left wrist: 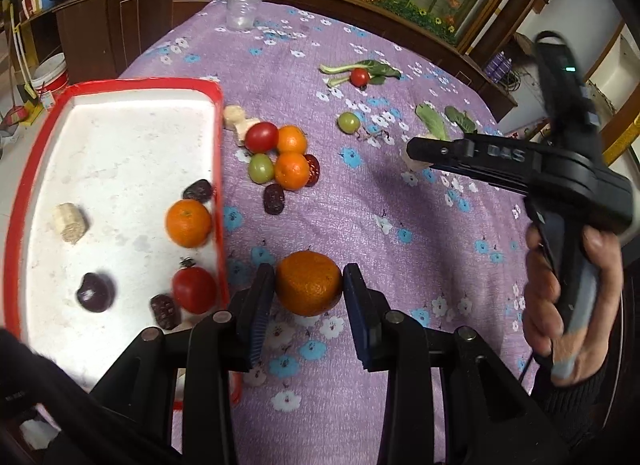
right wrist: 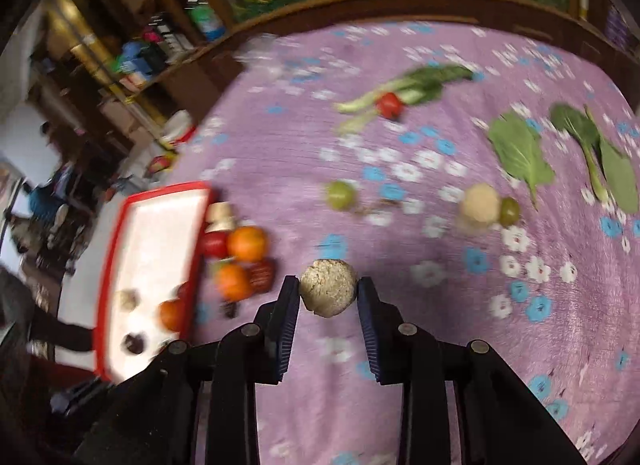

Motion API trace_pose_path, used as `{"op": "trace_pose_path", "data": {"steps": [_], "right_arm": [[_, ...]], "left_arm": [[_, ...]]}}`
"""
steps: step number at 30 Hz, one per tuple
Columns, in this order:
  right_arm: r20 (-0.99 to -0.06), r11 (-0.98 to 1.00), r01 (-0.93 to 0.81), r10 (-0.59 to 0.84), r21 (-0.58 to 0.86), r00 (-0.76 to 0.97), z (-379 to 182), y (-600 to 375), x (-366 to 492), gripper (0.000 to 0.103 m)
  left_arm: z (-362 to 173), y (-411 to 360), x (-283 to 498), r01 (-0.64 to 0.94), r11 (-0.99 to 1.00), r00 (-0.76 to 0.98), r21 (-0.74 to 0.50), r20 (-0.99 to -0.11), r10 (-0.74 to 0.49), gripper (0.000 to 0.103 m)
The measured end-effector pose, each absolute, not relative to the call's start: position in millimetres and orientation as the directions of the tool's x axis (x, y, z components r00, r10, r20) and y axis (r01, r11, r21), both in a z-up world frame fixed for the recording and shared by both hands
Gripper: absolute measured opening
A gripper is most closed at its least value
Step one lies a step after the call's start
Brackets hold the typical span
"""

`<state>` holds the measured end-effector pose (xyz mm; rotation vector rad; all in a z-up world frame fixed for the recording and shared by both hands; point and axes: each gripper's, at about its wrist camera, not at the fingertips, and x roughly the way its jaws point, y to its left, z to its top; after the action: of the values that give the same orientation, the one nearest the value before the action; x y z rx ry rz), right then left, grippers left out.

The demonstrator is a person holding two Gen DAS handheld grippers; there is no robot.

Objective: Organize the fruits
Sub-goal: 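Carry the orange with the left tool over the tray while the right tool carries the chunk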

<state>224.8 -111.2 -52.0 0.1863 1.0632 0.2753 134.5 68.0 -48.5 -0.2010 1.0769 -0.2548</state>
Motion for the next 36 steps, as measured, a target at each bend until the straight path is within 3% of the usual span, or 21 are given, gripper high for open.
{"op": "trace_pose_path", "data": {"steps": [7,25,36], "right_arm": [[-0.802,0.910,-0.281,0.405,0.305,0.440,-27.0,-54.2,199.9,0.030],[-0.818,0.876,-0.356,0.451,0.326,0.358,-39.5,4.4,195.6,0.030],[-0.844,0.851,-0.419,0.455,0.317,0.285,-71.4,68.5,250.4,0.030]], "left_arm": [[-30.1,91.5,120.0,0.042,0.967,0.488,-0.250,-0.840,-0.238,0.033],[-18.8,161.5,117.3,-0.067,0.965,0.537,-0.254,-0.824,-0.180,0.033],[-54.5,192.4,173.5,-0.084,0.973,0.480,-0.216,-0.864,-0.151,0.033]]}}
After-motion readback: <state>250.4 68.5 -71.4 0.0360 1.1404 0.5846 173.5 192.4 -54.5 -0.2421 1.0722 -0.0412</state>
